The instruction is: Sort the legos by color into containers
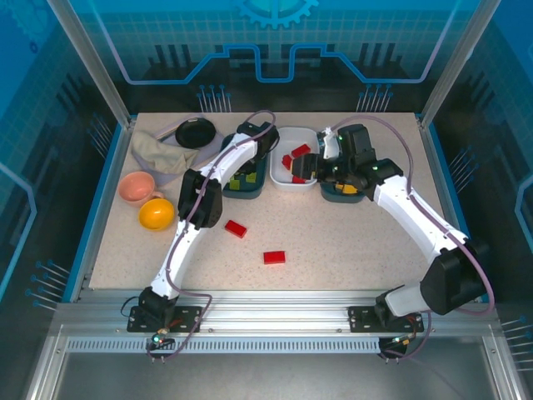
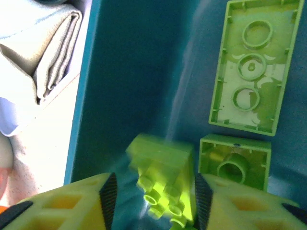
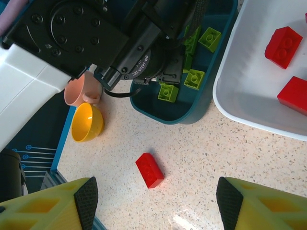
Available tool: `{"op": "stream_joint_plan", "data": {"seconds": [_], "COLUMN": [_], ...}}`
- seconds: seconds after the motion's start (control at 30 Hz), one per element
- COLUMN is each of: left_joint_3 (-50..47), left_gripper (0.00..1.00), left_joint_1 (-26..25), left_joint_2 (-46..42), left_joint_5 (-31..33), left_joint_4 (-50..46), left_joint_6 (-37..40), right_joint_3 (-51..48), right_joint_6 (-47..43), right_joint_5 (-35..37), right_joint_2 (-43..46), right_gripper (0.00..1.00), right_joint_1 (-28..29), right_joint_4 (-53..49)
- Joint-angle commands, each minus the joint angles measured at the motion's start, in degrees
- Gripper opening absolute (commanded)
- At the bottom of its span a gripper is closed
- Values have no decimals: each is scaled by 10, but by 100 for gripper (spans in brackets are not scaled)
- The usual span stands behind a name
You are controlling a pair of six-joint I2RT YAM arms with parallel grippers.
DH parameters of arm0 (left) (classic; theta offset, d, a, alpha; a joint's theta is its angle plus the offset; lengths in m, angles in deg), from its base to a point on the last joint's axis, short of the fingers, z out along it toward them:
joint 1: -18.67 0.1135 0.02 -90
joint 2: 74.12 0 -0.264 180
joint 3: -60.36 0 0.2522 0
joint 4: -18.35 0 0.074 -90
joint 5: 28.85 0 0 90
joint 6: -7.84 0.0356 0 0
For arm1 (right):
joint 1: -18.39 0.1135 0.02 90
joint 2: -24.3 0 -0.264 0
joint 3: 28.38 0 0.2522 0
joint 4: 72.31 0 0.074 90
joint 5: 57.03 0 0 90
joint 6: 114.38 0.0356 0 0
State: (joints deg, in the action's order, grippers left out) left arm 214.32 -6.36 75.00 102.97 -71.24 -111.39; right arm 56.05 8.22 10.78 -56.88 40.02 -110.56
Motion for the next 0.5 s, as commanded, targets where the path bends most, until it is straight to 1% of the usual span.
{"op": "stream_joint_plan", "data": {"seconds": [0.0, 0.27, 0.37, 0.43, 0.47], "left_joint_3": [20, 43, 38, 4, -32], "left_gripper": [56, 62, 69, 74, 76], "left_joint_1": [-4, -21, -26, -24, -22], "left_joint_2": [-1, -52, -105, -159, -195], "left_joint_5": [13, 18, 4, -29, -48], "left_joint_4": [-12, -20, -41, -45, -38], "left_joint_6": [5, -1, -42, -86, -107], "right_joint_3": [-10, -20, -23, -25, -26], "right_joint_6": [2, -13, -58, -95, -115], "right_joint_5": [-15, -9, 25, 53, 72], "right_joint_2": [19, 37, 48, 53, 54], "right_gripper": [70, 69, 69, 69, 69], "right_joint_1": [-9, -5, 13, 34, 47], "right_joint_4": [-11, -30, -65, -96, -114]}}
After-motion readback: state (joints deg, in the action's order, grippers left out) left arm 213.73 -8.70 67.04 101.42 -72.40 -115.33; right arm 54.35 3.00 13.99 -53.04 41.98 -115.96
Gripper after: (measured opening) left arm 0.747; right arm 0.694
